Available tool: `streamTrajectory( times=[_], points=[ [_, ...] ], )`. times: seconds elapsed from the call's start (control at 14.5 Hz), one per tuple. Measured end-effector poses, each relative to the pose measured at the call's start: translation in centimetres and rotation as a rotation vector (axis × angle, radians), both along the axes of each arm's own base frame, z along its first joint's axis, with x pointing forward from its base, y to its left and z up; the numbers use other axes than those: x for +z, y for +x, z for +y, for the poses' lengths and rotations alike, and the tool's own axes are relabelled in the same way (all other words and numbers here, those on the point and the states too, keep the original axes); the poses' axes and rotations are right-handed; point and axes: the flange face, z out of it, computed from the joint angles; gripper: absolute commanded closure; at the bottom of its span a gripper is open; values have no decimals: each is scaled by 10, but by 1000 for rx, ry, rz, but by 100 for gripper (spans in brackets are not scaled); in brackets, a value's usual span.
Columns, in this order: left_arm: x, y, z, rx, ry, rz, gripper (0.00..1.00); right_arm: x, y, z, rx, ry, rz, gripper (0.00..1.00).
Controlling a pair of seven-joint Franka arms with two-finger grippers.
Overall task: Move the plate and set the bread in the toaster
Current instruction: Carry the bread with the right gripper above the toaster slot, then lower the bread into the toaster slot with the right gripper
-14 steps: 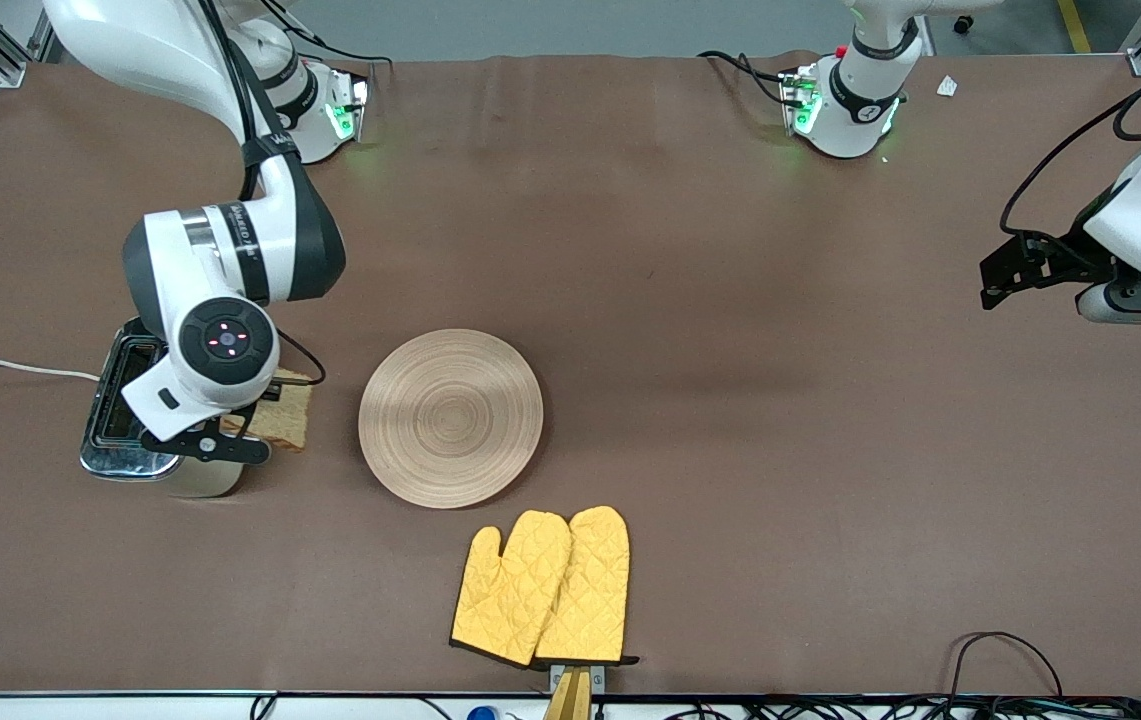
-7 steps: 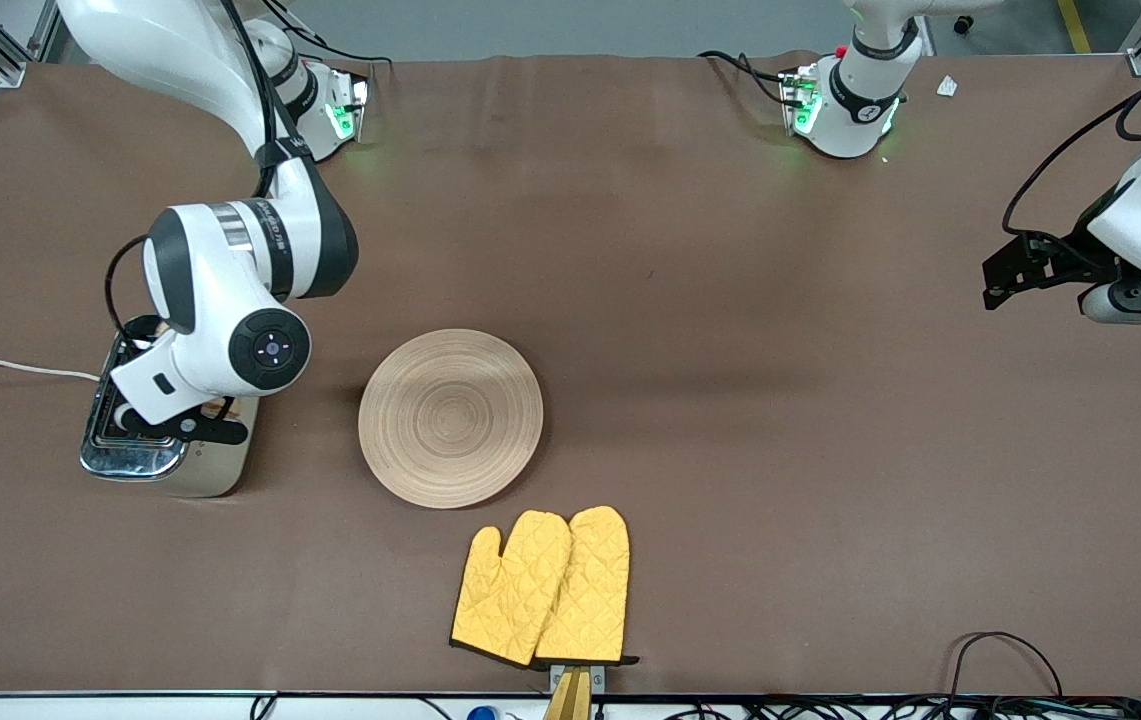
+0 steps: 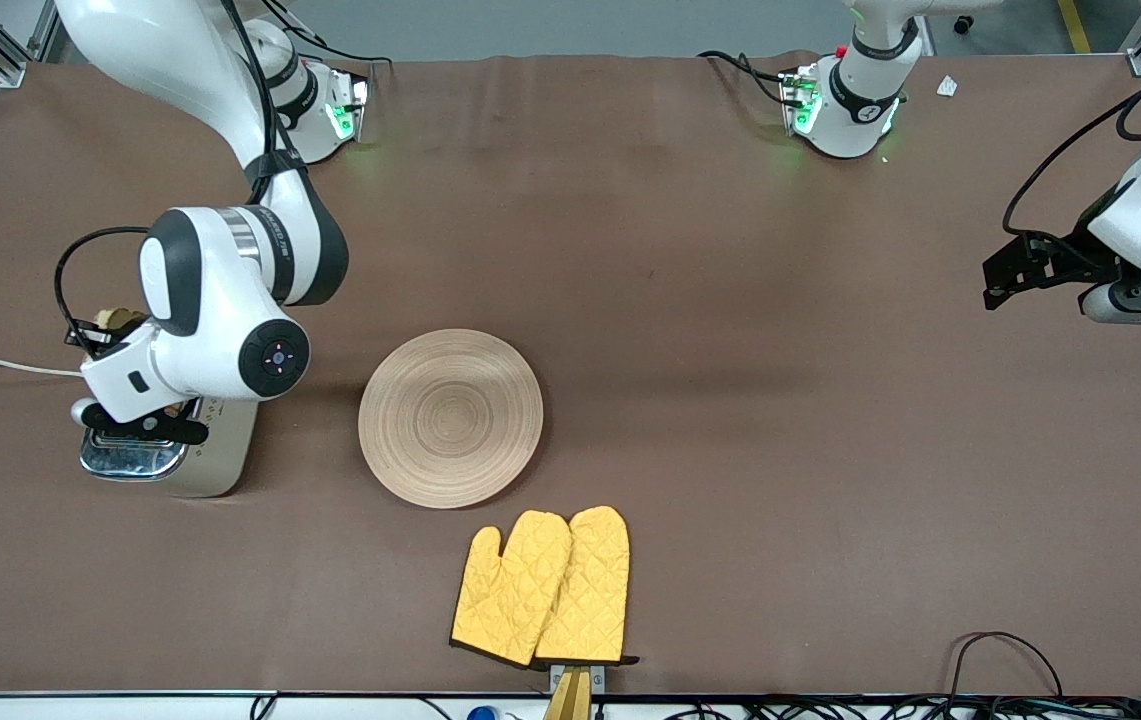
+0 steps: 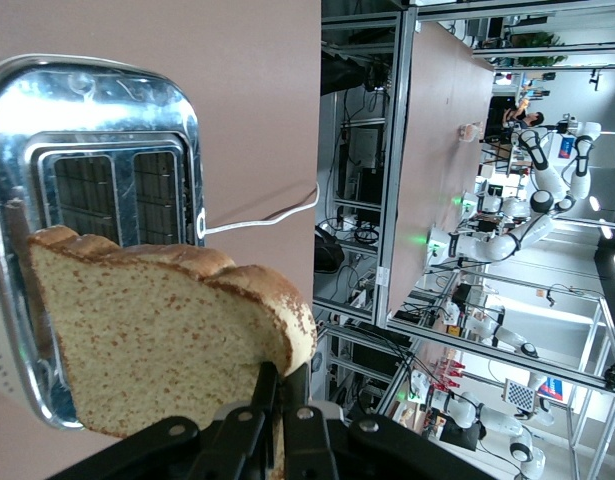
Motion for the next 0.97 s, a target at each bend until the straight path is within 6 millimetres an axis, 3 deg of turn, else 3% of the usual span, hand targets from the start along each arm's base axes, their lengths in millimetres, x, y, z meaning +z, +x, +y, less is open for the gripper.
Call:
streamTrajectory(
  times=[0.48, 0.97],
  points=[
    [0, 0, 0, 0, 0, 0, 0, -52, 13, -28, -63, -89, -5, 100],
    [0, 0, 0, 0, 0, 0, 0, -55, 25, -26, -65, -86, -30, 100]
  ],
)
